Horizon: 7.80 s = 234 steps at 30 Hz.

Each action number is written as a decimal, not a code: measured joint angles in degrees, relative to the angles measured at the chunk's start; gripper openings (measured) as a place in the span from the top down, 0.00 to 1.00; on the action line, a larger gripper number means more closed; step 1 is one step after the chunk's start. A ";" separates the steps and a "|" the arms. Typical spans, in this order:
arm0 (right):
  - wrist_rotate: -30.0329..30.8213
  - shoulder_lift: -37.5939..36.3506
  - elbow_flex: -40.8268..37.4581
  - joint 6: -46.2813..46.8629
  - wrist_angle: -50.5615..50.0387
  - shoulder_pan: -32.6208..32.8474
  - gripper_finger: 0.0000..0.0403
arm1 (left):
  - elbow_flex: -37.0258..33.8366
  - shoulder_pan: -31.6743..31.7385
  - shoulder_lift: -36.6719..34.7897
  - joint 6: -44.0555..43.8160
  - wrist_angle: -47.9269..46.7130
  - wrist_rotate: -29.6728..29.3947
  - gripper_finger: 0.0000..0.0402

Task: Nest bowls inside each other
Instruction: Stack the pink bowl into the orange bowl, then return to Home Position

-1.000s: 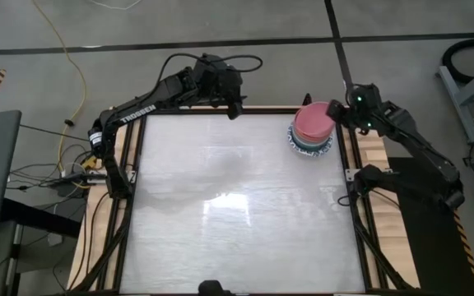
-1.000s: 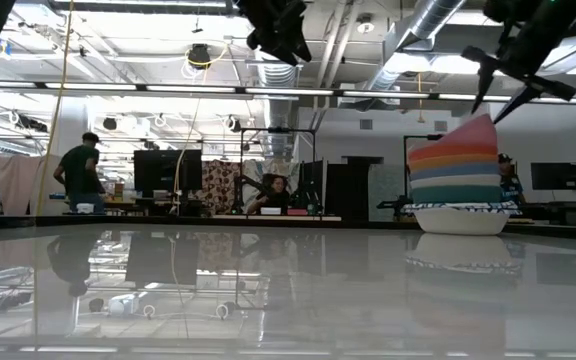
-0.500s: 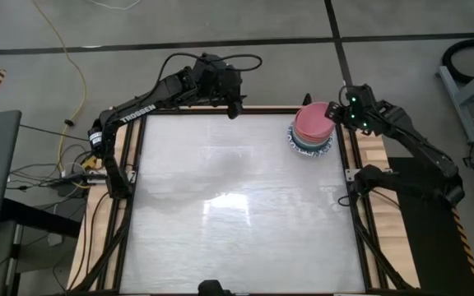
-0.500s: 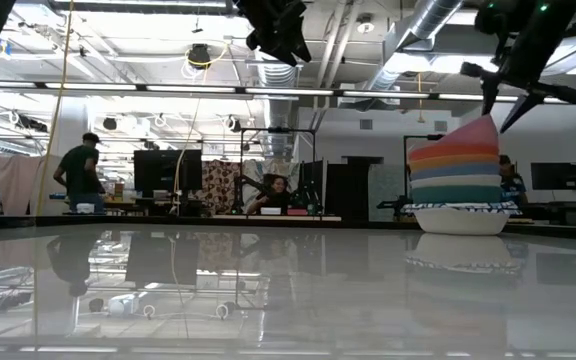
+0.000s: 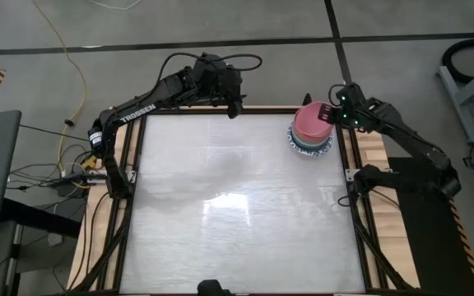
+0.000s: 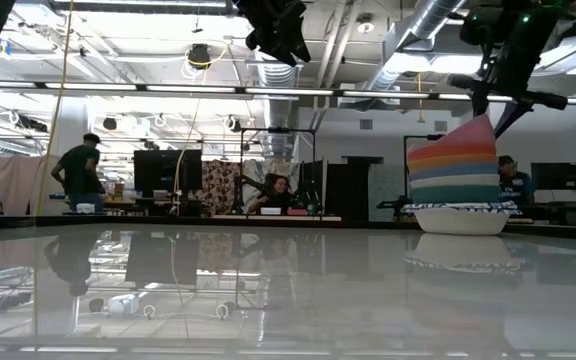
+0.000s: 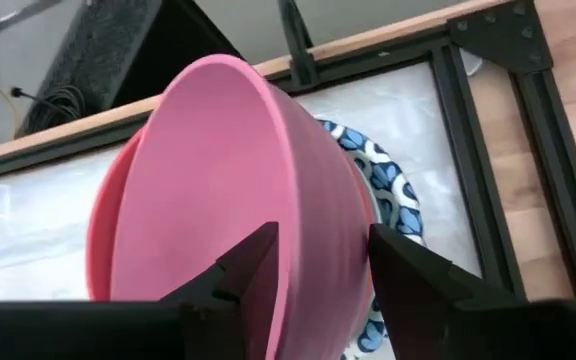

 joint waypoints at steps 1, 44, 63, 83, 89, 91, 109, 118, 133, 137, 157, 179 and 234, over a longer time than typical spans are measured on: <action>0.02 -0.45 0.00 -0.02 0.32 0.19 0.56 | 0.00 0.00 0.00 0.03 0.00 -0.01 0.29; 5.70 -4.72 0.00 -1.47 2.45 5.49 0.99 | 0.00 -0.02 0.00 -1.06 -2.48 -0.09 0.29; 7.43 1.12 -0.04 -0.17 4.61 9.37 0.98 | 0.00 -0.02 0.00 -1.00 -3.40 -0.09 0.29; 17.52 8.17 -0.02 4.00 10.65 10.20 0.98 | 0.00 -0.02 0.00 -1.02 -3.88 0.70 0.29; 18.05 10.31 -0.02 3.85 11.87 11.44 0.98 | 0.00 -0.02 0.00 -1.00 -4.85 0.72 0.29; 20.55 9.36 -0.02 2.69 14.39 13.19 0.98 | 0.00 -0.02 0.00 -0.98 -5.02 0.72 0.29; 42.37 8.94 0.00 9.31 4.21 21.51 0.99 | 0.00 -0.02 0.00 0.13 -4.12 2.29 0.29; 38.89 14.22 0.00 9.56 3.80 21.44 0.99 | 0.00 -0.02 0.00 0.16 -4.55 2.31 0.29; 45.69 11.79 4.76 10.03 -1.00 21.93 0.99 | -0.02 -0.02 0.00 1.74 -5.85 3.51 0.29; 44.83 13.78 4.72 18.06 -7.93 20.16 0.99 | -0.02 -0.02 0.00 2.68 -5.84 3.72 0.29; 43.11 17.80 8.98 18.25 -9.73 21.72 0.98 | -0.02 1.78 -0.04 2.89 -3.99 6.74 0.29; -3.89 -5.14 22.86 -32.21 21.20 33.16 0.96 | -0.04 4.37 -15.76 -8.17 0.92 34.62 0.29; -9.23 -51.98 -25.37 -31.89 36.10 37.20 0.94 | -85.35 0.23 -80.45 -40.20 43.36 15.16 0.29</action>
